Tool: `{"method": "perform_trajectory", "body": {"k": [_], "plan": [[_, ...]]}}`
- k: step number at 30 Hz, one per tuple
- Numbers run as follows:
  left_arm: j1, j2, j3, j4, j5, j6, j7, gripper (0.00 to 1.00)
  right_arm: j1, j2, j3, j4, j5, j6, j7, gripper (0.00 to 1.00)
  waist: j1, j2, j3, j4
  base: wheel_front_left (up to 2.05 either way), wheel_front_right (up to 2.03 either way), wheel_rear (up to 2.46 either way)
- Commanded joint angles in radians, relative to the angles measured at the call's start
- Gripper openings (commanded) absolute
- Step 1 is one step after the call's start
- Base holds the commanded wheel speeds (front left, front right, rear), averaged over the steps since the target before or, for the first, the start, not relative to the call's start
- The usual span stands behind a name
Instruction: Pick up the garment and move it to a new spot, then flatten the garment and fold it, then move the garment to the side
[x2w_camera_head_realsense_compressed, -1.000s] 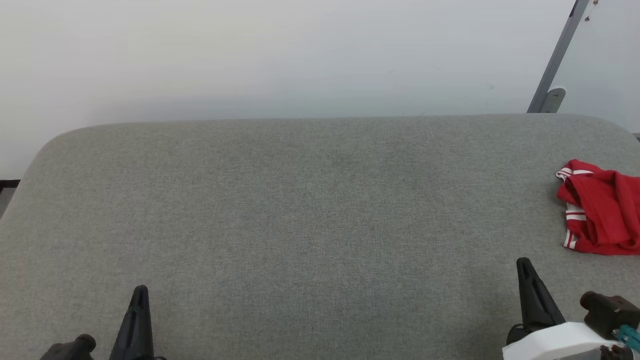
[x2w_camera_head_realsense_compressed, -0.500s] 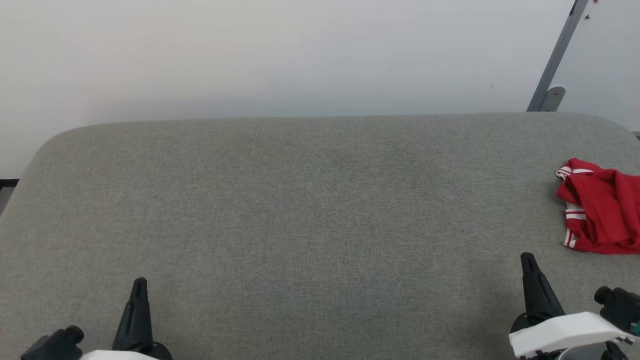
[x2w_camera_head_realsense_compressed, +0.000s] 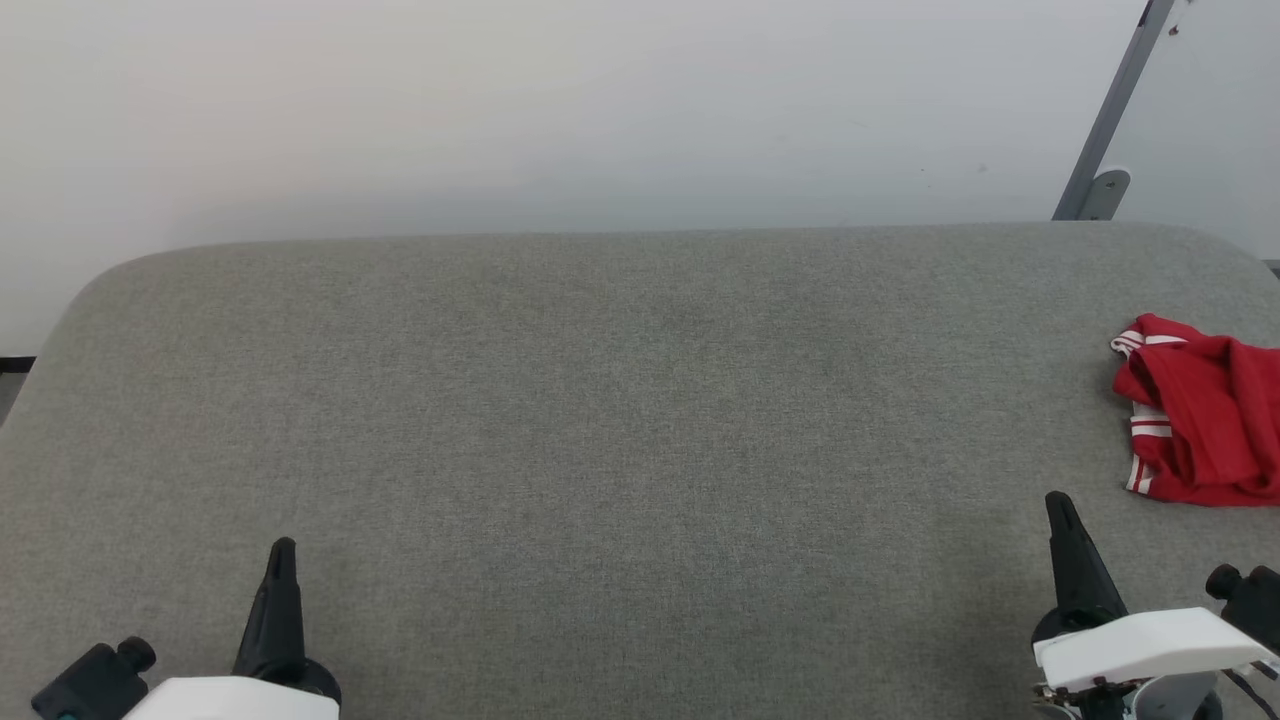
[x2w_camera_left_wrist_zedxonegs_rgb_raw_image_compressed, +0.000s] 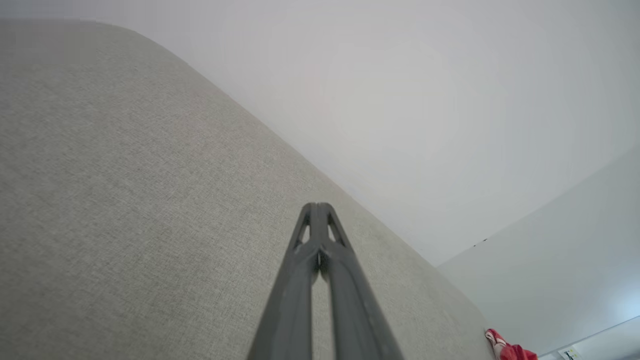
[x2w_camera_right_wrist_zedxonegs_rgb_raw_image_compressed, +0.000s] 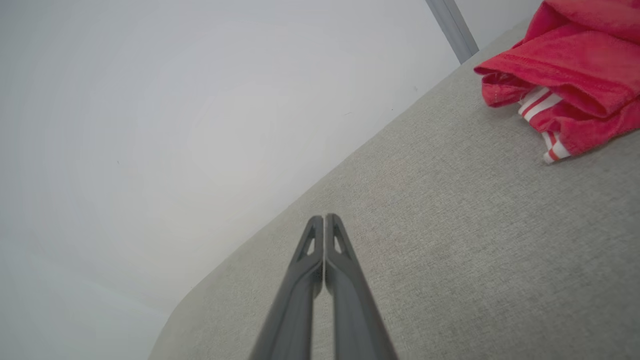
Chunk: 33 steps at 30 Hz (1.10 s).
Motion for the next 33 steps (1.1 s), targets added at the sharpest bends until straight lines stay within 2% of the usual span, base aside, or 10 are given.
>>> {"method": "perform_trajectory", "body": {"k": [1, 33], "plan": [[-0.028, 0.002, 0.006, -0.008, -0.036, -0.001, 0.008, 0.00, -0.023, -0.001, -0.004, -0.011, 0.033, 0.000, 0.008, 0.00, 0.0000, -0.0001, 0.000, 0.000, 0.00, 0.00, 0.00], [-0.099, -0.013, 0.018, 0.039, -0.379, -0.002, 0.105, 0.00, -0.061, 0.010, -0.026, 0.000, 0.367, 0.000, 0.098, 0.00, 0.0000, -0.0001, 0.008, -0.004, 0.00, 0.00, 0.00]]}}
